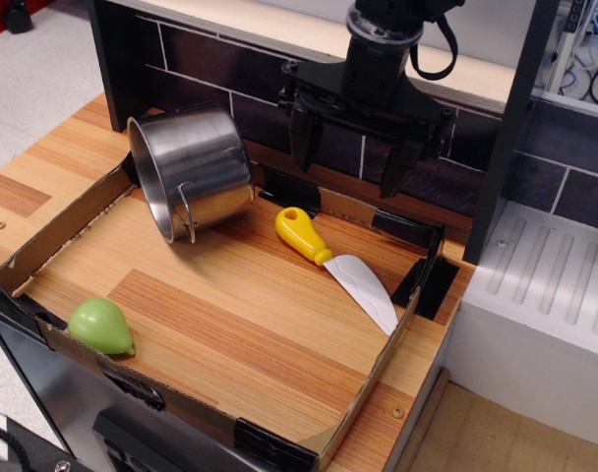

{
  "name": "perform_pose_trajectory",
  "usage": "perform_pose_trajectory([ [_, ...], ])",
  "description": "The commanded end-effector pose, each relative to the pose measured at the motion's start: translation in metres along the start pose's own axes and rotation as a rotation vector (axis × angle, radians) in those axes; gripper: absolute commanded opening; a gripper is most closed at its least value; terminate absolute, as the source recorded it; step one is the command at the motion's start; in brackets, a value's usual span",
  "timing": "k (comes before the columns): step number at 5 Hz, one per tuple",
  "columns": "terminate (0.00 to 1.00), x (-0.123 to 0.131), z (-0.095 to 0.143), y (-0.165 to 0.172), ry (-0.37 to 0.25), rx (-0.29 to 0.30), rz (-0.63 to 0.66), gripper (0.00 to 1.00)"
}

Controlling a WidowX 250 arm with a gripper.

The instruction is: Upright metal pot

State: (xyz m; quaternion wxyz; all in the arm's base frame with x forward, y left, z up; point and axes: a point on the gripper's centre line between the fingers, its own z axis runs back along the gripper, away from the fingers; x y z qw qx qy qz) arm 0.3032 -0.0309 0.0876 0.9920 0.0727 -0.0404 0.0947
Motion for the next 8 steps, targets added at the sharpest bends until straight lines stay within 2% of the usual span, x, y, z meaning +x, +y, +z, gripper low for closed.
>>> perform_pose_trajectory([
  [1, 0.00, 0.000, 0.000, 0.000, 0.000, 0.000, 0.000, 1.00],
  [2, 0.00, -0.006, 0.018, 0.007, -0.035, -0.089, 0.037, 1.00],
  [3, 0.00, -0.017, 0.036, 0.021, -0.066, -0.149, 0.021, 1.00],
  [4, 0.00, -0.030, 0.041, 0.048, -0.087, -0.206, -0.022, 1.00],
  [6, 0.00, -0.046, 0.023, 0.106, -0.090, -0.272, -0.157, 1.00],
  [8, 0.00, -0.043, 0.004, 0.129, -0.097, -0.195, -0.121, 1.00],
])
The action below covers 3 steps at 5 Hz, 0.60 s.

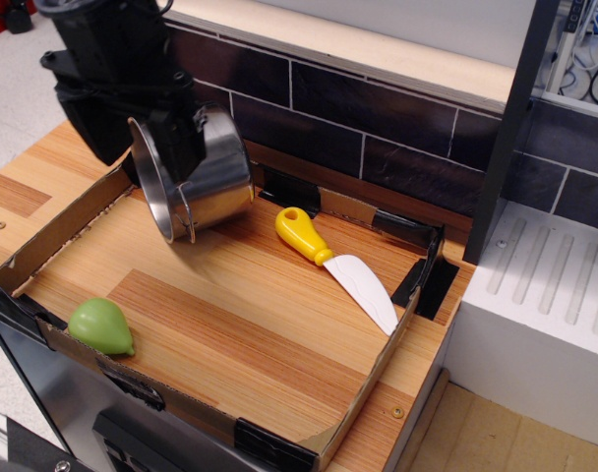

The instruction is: Upright metal pot

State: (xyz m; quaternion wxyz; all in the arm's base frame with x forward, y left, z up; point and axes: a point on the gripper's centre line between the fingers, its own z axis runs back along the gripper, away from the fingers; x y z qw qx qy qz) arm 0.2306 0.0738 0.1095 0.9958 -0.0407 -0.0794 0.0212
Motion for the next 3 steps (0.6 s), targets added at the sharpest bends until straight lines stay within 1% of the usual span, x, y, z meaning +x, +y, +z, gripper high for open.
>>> perform_pose_trajectory([
  [1, 0.00, 0.012, -0.015, 0.019, -0.033, 0.078, 0.029, 1.00],
  [2, 0.00, 0.018, -0.025, 0.021, -0.030, 0.080, 0.042, 1.00],
  [3, 0.00, 0.021, -0.030, 0.017, -0.009, 0.041, 0.050, 1.00],
])
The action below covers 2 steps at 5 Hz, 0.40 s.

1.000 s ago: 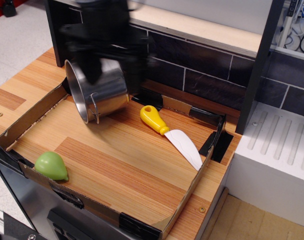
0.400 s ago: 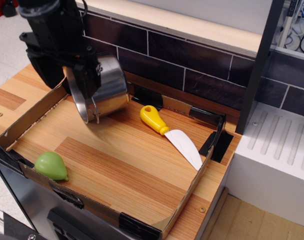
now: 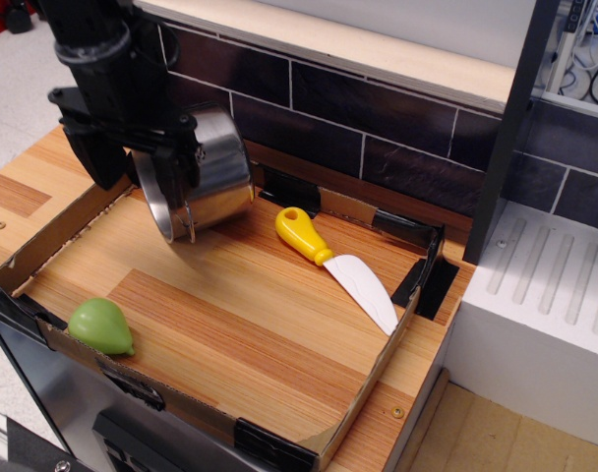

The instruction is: Upright metal pot

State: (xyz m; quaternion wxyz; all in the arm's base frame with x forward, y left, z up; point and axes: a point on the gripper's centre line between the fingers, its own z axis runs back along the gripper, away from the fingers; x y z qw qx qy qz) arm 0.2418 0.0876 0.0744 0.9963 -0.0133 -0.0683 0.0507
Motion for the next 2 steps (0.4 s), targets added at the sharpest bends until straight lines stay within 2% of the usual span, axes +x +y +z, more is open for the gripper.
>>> perform_pose_trajectory([
  [1, 0.00, 0.0176, 0.0028, -0.0049, -0.026, -0.048, 0.005, 1.00],
  [2, 0.00, 0.0227, -0.0031, -0.0090, -0.028, -0.054, 0.033, 1.00],
])
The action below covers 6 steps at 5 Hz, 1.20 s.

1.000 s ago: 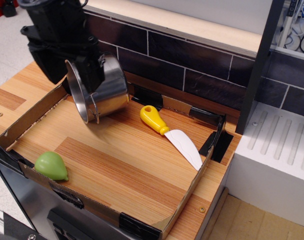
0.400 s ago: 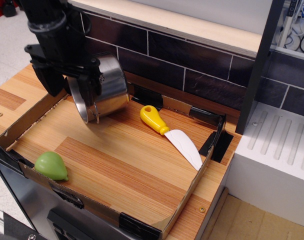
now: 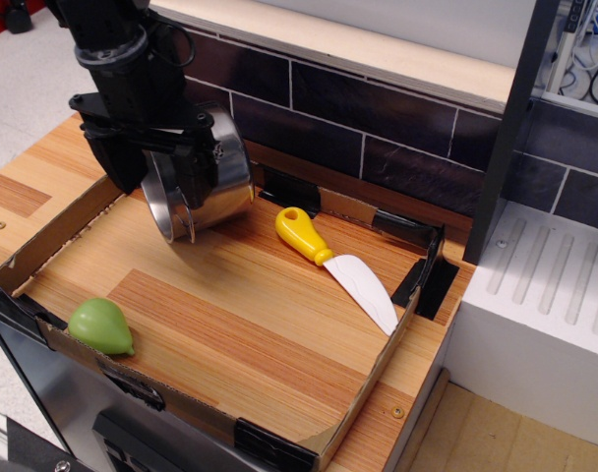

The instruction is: Upright metal pot

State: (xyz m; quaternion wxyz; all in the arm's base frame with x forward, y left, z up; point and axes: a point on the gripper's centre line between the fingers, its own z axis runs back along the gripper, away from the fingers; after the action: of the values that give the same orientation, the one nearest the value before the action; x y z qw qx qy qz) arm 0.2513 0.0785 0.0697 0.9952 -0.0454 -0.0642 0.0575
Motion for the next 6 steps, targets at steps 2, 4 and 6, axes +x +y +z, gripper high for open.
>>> perform_pose_trajectory([
  [2, 0.00, 0.015, -0.015, 0.000, -0.038, 0.067, 0.028, 1.00],
  [4, 0.00, 0.014, -0.018, 0.003, -0.037, 0.092, 0.051, 0.00],
  [6, 0.00, 0.012, 0.002, 0.009, -0.018, 0.187, 0.126, 0.00],
])
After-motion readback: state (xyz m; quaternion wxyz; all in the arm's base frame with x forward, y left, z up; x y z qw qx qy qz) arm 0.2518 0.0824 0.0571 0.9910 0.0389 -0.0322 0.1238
